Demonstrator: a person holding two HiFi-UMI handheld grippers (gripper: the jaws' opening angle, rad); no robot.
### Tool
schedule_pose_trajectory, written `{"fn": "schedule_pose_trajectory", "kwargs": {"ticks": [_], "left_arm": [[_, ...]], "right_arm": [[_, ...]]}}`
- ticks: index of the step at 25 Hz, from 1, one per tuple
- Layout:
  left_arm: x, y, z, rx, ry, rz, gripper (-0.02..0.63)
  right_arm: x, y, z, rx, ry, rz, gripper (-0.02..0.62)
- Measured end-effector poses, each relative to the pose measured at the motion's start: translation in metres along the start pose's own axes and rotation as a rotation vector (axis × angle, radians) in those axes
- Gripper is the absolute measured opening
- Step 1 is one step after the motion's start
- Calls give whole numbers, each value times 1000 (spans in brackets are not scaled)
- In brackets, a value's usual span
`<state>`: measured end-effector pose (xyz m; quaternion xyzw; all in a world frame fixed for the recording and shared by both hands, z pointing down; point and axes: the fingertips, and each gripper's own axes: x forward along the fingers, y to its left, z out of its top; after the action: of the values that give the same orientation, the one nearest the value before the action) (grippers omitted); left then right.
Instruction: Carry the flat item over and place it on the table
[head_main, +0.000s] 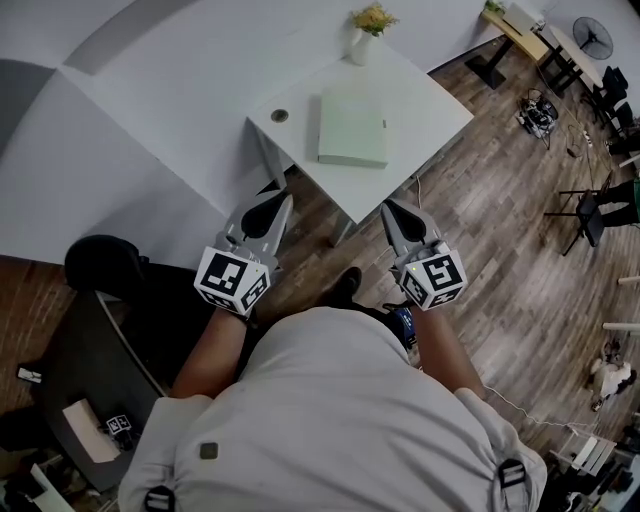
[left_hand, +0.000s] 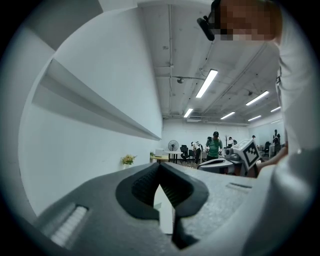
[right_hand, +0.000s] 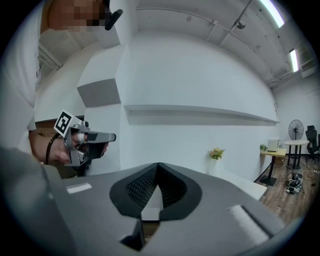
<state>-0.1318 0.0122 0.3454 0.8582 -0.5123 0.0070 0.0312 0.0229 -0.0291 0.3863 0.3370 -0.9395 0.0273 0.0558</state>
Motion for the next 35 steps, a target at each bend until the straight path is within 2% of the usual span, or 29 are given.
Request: {"fn": "schedule_pose_trajectory", "kwargs": {"ticks": [11,25,30,35], "left_arm": [[-64,-44,-19,-4,23,-44,0],[-87,-70,-18,-34,-6,-45,0],[-90,-80,-23,-19,23,-79,0],[-94,-80,-24,-17,15,-89,0]], "right_arm": [[-62,64,-8,3,-13,-40,9],[-107,88,2,-43,-34,-34,9],[-111,92,4,-53,-33,-38,9],[-109,99,5,-62,-31,-33,9]]}}
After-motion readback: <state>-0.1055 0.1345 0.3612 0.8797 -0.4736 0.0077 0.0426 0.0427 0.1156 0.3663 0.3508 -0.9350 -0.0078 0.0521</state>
